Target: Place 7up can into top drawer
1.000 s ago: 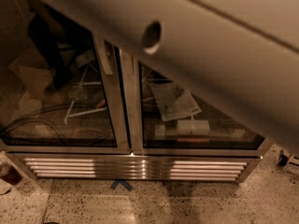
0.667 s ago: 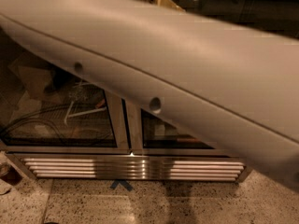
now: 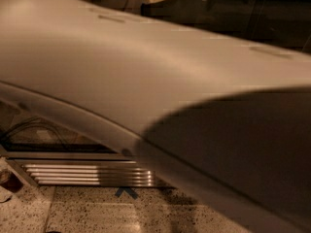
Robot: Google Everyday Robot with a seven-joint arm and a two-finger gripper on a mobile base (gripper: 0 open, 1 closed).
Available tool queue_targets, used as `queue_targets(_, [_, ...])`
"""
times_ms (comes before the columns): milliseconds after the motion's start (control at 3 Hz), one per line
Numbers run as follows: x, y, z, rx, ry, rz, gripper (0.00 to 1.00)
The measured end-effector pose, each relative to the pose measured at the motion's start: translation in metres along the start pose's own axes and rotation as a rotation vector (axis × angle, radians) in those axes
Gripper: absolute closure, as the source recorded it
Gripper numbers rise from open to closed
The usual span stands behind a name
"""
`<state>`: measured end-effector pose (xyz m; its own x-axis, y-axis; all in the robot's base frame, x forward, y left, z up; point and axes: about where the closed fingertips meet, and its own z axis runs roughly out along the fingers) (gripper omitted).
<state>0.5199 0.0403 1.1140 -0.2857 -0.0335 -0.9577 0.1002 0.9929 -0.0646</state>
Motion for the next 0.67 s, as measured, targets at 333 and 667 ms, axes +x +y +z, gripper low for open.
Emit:
queue_targets(333, [0.0, 0.0, 0.0, 0.0, 0.0, 0.0, 0.0])
queue_targets(667, [-0.022, 0.021, -0.01, -0.008, -0.084, -0.054, 0.0])
